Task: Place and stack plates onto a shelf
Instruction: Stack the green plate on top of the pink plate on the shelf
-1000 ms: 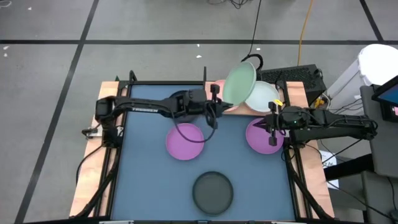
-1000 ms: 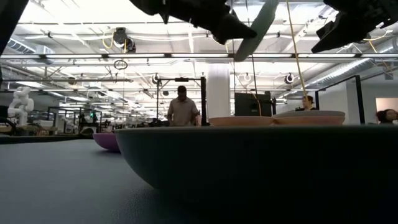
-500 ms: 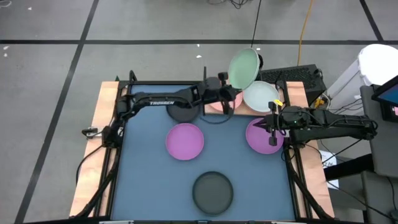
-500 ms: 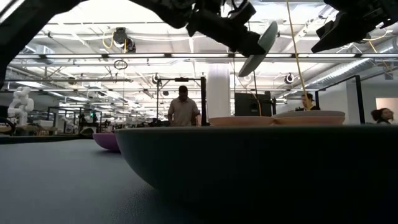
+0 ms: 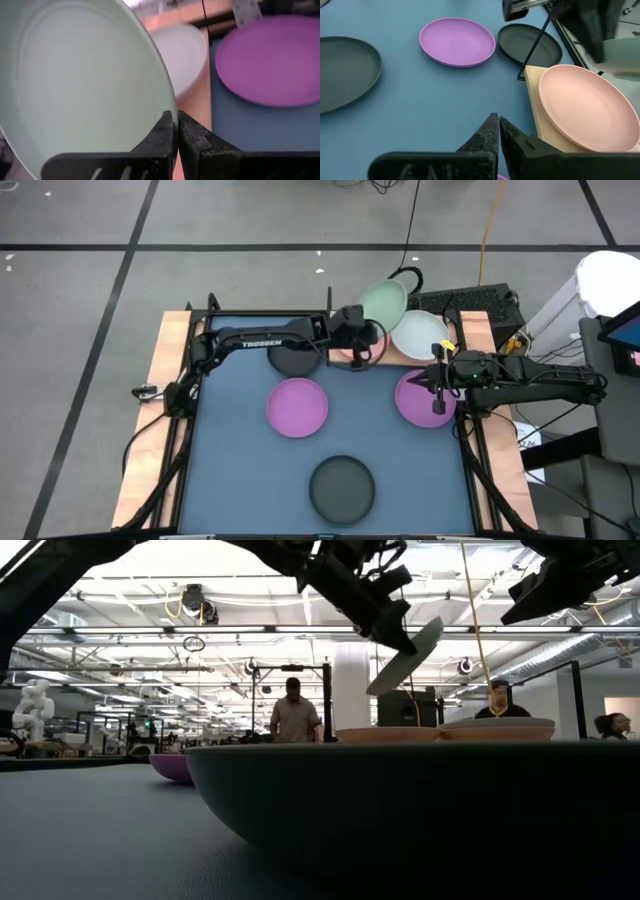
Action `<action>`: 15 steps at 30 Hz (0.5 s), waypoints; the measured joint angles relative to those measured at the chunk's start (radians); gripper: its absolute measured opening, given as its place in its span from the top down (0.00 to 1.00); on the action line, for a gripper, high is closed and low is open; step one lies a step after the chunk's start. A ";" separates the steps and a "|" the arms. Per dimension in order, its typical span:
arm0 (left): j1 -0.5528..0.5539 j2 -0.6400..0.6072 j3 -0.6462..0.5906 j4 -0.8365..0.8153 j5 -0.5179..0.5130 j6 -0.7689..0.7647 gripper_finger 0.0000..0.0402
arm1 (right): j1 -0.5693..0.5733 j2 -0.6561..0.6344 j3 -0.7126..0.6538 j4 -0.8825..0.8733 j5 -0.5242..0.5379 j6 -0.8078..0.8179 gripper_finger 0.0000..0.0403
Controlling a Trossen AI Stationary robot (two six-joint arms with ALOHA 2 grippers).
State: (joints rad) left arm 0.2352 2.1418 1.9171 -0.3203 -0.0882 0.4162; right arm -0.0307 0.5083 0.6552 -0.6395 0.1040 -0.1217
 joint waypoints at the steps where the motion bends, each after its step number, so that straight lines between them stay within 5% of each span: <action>1: 0.000 0.000 0.000 -0.021 -0.002 -0.001 0.98 | 0.000 0.000 0.000 0.000 0.000 0.000 1.00; 15: 0.042 -0.001 0.000 -0.171 0.053 0.129 0.98 | 0.000 0.000 0.000 0.000 0.000 0.001 1.00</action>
State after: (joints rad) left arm 0.2771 2.1410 1.9167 -0.4910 -0.0350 0.5455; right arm -0.0311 0.5087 0.6552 -0.6395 0.1036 -0.1211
